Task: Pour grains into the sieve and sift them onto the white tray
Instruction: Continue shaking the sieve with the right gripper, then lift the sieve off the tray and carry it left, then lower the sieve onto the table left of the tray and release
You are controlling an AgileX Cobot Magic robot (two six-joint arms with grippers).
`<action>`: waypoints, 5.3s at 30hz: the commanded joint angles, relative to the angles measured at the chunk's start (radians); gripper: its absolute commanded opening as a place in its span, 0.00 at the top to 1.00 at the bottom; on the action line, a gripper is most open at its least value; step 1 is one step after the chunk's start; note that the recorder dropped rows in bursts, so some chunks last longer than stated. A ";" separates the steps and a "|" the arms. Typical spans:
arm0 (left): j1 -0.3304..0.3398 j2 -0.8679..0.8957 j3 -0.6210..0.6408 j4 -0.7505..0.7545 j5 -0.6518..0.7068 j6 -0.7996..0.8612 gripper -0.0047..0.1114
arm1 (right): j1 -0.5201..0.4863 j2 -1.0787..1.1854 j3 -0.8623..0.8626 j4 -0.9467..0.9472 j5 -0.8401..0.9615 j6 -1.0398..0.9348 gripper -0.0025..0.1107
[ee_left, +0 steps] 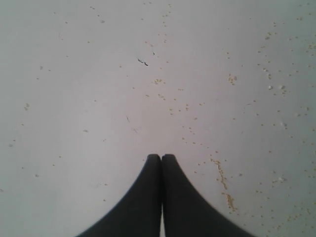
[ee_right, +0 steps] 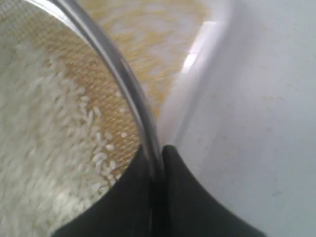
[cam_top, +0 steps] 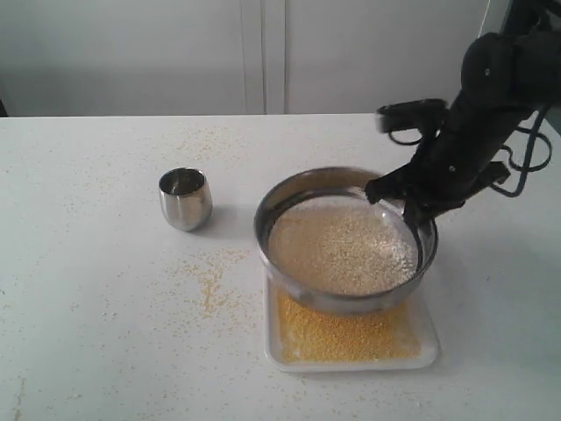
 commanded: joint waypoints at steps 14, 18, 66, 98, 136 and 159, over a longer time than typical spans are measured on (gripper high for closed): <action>0.003 -0.008 0.007 -0.006 0.010 -0.001 0.96 | 0.009 -0.018 -0.009 -0.068 -0.074 0.058 0.98; 0.003 -0.008 0.007 -0.006 0.010 -0.001 0.96 | 0.019 -0.019 -0.009 0.122 0.066 -0.468 0.98; 0.003 -0.008 0.007 -0.006 0.010 -0.001 0.96 | 0.043 -0.058 -0.007 -0.005 -0.034 0.060 0.98; 0.003 -0.008 0.007 -0.006 0.010 -0.001 0.96 | 0.481 -0.066 -0.051 0.229 -0.308 -0.284 0.98; 0.003 -0.008 0.007 -0.006 0.010 -0.001 0.96 | 0.496 0.371 -0.398 0.088 -0.104 -0.075 0.98; 0.003 -0.008 0.007 -0.006 0.010 -0.001 0.96 | 0.496 0.362 -0.398 0.074 -0.118 -0.074 0.59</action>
